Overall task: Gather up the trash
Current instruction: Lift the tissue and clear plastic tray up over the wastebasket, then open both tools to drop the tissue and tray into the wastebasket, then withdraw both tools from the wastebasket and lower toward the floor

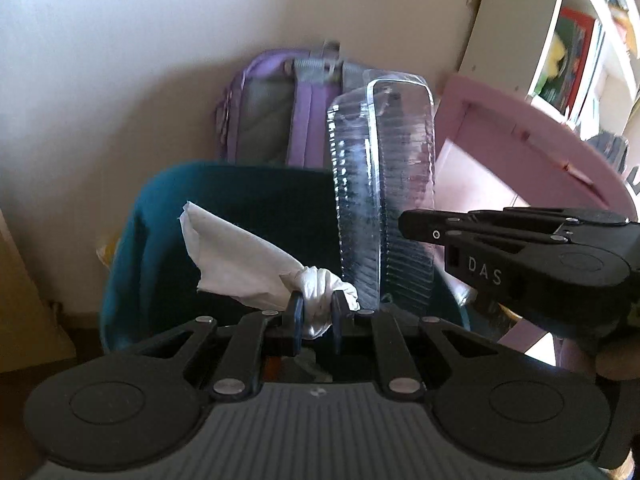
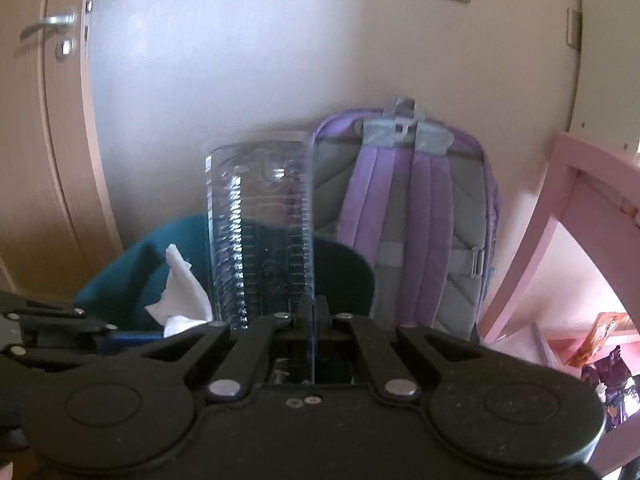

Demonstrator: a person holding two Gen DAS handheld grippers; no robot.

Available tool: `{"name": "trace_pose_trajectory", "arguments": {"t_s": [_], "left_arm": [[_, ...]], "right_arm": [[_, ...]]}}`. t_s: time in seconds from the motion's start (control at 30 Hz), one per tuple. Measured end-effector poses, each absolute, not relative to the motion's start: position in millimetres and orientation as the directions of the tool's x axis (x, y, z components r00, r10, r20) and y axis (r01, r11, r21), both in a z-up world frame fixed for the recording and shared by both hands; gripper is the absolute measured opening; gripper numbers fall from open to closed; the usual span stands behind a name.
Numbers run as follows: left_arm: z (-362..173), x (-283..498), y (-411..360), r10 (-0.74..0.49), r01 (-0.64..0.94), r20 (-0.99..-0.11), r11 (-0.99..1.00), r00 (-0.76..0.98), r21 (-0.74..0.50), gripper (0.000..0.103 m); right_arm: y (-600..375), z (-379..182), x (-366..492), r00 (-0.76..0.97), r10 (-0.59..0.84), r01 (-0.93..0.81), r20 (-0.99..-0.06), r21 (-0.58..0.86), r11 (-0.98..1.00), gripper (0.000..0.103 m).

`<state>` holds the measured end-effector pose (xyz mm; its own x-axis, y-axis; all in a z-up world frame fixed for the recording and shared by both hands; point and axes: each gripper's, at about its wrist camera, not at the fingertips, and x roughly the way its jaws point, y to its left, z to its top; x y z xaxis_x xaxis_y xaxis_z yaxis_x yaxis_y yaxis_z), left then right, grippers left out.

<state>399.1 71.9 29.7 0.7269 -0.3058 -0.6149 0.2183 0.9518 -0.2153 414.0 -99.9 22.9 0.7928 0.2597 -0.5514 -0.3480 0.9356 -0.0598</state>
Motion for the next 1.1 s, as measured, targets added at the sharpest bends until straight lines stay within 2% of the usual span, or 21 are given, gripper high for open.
{"name": "trace_pose_trajectory", "arguments": {"t_s": [0.13,0.33,0.4,0.6,0.67,0.73,1.1], "left_arm": [[16.5,407.8,69.0,-0.298,0.213,-0.654,0.955,0.695,-0.209,0.014],[11.6,412.1,63.2,-0.29,0.207,-0.684,0.957,0.669,-0.203,0.014],[11.6,413.3,59.1,-0.287,0.205,-0.695,0.958,0.659,-0.201,0.016],[18.0,402.9,51.0,-0.275,0.209,-0.689,0.961,0.67,-0.181,0.032],[20.4,396.4,49.5,-0.256,0.203,-0.686,0.966,0.681,-0.159,0.052],[25.8,391.0,47.8,-0.242,0.198,-0.674,0.97,0.698,-0.143,0.066],[59.9,334.5,50.8,-0.249,0.216,-0.62,0.968,0.744,-0.131,0.074]], "right_arm": [[-95.9,7.9,420.0,0.764,0.251,-0.361,-0.594,-0.072,0.93,0.001],[-92.7,3.5,418.1,0.757,0.241,-0.364,-0.608,-0.085,0.928,0.016],[-92.2,6.1,414.3,0.756,0.244,-0.365,-0.607,-0.083,0.927,0.016],[-95.6,13.6,403.9,0.759,0.243,-0.359,-0.604,-0.077,0.93,0.027],[-98.9,18.4,396.8,0.768,0.233,-0.345,-0.597,-0.08,0.935,0.029],[-104.0,24.9,389.9,0.767,0.239,-0.34,-0.596,-0.062,0.938,0.03],[-124.1,57.1,335.5,0.781,0.281,-0.365,-0.558,-0.043,0.93,0.034]]}}
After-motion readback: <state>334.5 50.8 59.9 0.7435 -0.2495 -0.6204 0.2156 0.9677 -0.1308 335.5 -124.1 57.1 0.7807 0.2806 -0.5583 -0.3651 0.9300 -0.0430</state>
